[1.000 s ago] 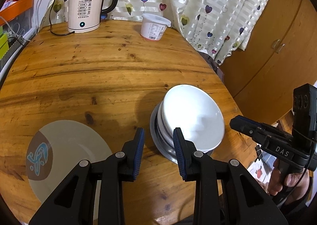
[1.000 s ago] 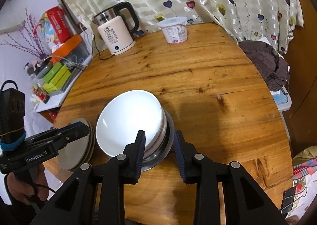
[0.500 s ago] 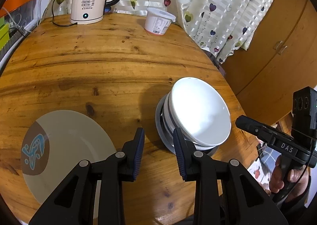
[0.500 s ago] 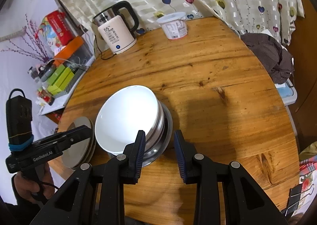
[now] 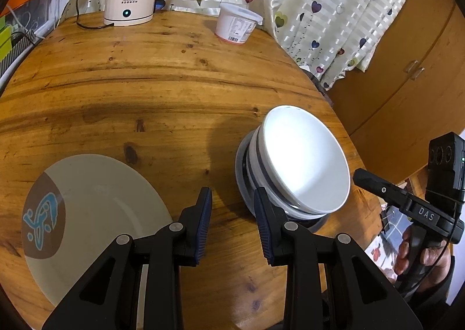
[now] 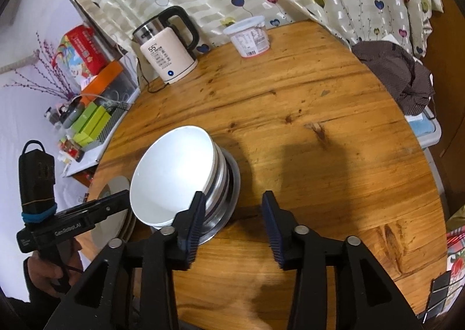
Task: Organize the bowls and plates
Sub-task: 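Close the right gripper on the rim of the steel bowl stack and lift, then carry the tilted bowl stack with the right gripper toward the plate stack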
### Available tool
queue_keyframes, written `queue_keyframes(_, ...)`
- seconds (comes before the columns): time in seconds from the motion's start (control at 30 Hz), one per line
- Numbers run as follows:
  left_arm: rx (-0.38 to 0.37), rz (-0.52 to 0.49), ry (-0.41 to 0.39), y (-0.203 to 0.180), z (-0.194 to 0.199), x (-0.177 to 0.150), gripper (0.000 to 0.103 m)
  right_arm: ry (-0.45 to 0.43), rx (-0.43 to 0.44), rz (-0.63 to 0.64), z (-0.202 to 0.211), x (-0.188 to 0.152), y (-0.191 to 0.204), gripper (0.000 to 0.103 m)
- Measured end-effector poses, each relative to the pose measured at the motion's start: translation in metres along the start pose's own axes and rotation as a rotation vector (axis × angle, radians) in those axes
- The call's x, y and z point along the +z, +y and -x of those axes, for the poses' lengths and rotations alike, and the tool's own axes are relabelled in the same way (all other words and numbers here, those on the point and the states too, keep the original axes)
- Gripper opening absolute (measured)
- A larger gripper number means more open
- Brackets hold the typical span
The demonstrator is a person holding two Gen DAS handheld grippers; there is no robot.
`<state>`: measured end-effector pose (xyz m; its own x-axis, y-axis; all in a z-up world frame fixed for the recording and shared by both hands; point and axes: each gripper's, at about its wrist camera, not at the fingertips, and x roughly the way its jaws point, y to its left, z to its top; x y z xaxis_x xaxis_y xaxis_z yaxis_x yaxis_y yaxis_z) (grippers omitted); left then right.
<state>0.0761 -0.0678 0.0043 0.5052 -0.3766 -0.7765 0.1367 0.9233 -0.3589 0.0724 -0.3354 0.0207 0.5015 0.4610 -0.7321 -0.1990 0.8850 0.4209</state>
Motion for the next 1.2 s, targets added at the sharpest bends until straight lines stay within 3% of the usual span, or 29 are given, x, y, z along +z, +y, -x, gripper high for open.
queue_keyframes(0.53,0.058,-0.002,0.006,0.007,-0.011,-0.001,0.031,0.042,0.015,-0.007,-0.012,-0.001,-0.006,0.044)
queue_keyframes(1.2,0.027,0.007,0.024,0.012,-0.020,0.002,0.031,0.059,0.027,-0.066,-0.022,0.002,-0.017,0.045)
